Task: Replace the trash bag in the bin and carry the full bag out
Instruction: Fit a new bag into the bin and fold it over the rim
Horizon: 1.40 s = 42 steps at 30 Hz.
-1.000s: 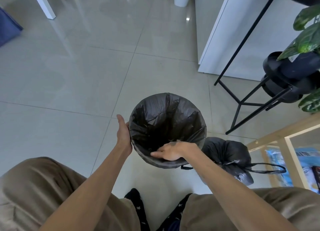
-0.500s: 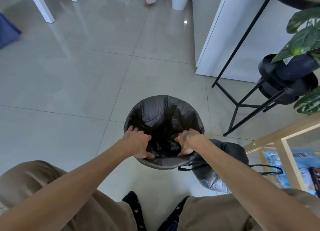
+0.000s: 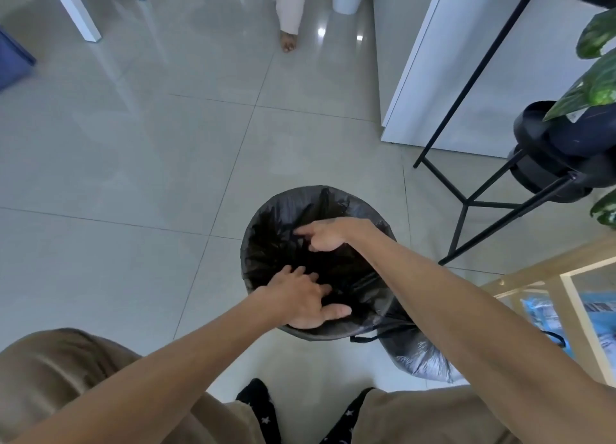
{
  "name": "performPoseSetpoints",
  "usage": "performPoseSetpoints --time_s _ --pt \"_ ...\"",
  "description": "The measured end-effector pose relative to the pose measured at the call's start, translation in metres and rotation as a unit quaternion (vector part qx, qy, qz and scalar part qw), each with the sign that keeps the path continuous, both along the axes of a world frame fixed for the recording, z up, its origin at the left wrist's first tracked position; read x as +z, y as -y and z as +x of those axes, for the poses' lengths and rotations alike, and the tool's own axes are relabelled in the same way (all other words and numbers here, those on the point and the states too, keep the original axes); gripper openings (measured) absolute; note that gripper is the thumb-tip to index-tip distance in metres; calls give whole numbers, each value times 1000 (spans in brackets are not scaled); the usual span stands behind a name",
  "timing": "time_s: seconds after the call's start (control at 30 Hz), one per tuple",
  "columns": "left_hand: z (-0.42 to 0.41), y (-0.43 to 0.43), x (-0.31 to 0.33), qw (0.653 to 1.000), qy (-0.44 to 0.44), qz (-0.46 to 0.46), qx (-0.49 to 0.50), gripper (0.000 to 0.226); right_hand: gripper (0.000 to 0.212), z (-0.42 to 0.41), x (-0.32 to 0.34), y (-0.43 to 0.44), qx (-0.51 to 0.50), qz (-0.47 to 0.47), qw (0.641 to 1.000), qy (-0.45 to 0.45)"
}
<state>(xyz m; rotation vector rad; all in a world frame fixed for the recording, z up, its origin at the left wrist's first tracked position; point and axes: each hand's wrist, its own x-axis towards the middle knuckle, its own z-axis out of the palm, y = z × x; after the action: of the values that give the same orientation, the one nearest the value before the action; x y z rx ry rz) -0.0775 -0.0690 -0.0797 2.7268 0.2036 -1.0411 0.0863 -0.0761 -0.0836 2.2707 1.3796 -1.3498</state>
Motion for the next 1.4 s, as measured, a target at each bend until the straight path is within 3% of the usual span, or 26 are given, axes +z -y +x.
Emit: performPoseSetpoints --time_s 0.17,0.27,0.4,0.47,0.53,0.6,0.77,0.87,0.97,1.17,1.3,1.4 --pt "1 2 0 987 -161 -13 17 100 63 15 -11 -12 -17 42 999 3" --pt "6 0 1 982 -189 -17 24 102 65 14 -17 -7 -31 55 998 -4" --pt "8 -5 5 995 -92 -46 6 105 71 2 -15 12 -12 134 989 57" --pt "6 -15 19 998 16 -57 15 85 62 -5 -10 30 36 159 980 118" --pt "5 -33 33 987 157 6 -23 58 48 -14 -4 50 78 136 974 162" --pt "7 -56 37 967 220 90 -85 55 52 -25 -2 65 99 94 971 197" --pt "3 -83 21 960 96 237 -117 106 109 -36 -12 76 115 -21 967 226" --pt "-1 -88 13 957 81 257 -109 104 126 -31 -21 78 126 -88 959 237" --pt "3 -84 14 955 82 267 -102 108 124 -29 -21 77 132 -119 957 230" --pt "16 -76 20 948 105 279 -111 118 101 -41 -8 64 61 -46 977 201" --pt "8 -87 15 951 95 275 -99 118 106 -48 -16 74 83 -83 977 180" --pt "0 -87 17 960 149 229 -56 113 94 -50 -4 80 48 12 982 182"
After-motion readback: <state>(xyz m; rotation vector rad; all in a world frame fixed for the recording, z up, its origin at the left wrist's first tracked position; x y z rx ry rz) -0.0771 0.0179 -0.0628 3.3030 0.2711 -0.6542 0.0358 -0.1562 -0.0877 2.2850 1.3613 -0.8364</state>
